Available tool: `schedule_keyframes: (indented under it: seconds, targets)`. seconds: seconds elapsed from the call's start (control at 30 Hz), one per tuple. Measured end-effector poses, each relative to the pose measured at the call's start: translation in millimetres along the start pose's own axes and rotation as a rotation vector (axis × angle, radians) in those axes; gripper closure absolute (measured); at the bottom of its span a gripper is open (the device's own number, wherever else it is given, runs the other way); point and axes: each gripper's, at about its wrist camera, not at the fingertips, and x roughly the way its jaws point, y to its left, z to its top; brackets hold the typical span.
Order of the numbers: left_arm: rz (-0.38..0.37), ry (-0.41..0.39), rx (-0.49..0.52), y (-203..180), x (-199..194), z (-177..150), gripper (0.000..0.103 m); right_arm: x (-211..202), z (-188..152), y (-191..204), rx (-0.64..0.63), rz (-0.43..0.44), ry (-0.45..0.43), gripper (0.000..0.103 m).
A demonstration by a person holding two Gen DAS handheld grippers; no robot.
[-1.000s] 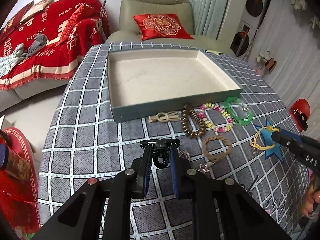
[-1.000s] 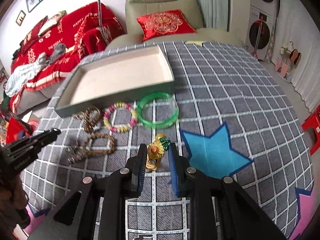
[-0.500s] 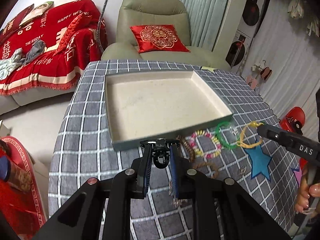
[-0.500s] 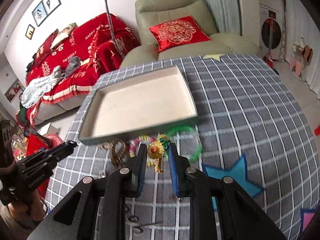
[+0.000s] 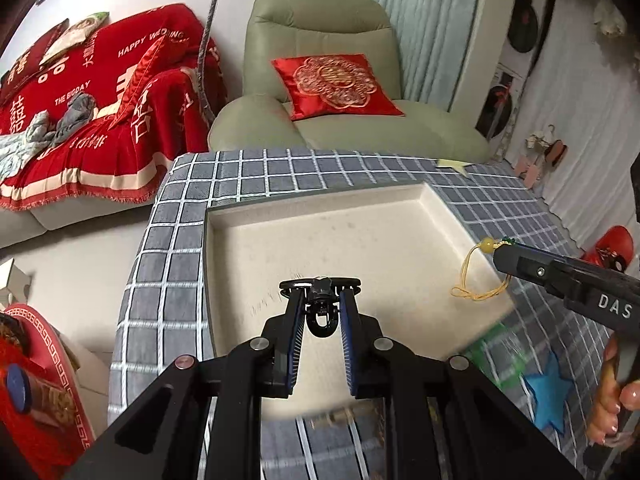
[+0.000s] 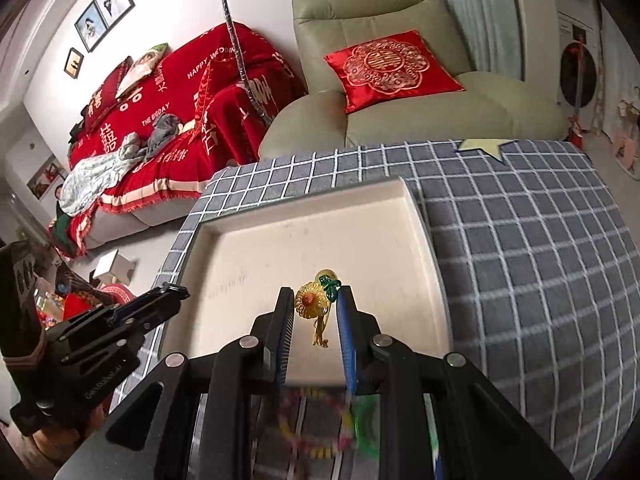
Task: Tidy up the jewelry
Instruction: 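Lower the black clip into the white tray with the left tool while the right tool releases the bracelet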
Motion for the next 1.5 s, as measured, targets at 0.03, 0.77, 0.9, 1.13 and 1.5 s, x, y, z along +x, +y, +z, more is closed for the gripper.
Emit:
schedule_keyframes:
  seconds: [0.03, 0.77, 0.9, 1.13, 1.5]
  targets:
    - [0.004, 0.006, -0.006, 1.3, 7.5, 3.3, 0.070, 7.4, 4.0, 0.0, 0.000, 0.003, 0.004, 0.080]
    - [0.148, 0.142, 0.052, -8.6, 113.8, 21.7, 0.070, 108.4, 16.0, -47.3, 0.044, -0.098, 0.155, 0.076]
    - [0.168, 0.137, 0.069, -11.7, 112.3, 19.2, 0.070, 107.3, 15.2, -39.2, 0.020, -0.095, 0.158, 0.059]
    - [0.200, 0.140, 0.080, -15.6, 109.7, 17.3, 0.070, 83.2, 22.6, -30.9, 0.047, -0.052, 0.102, 0.026]
    - [0.233, 0.092, 0.125, -29.2, 101.1, 17.7, 0.000, 29.7, 12.6, -41.1, 0.106, -0.039, 0.027, 0.024]
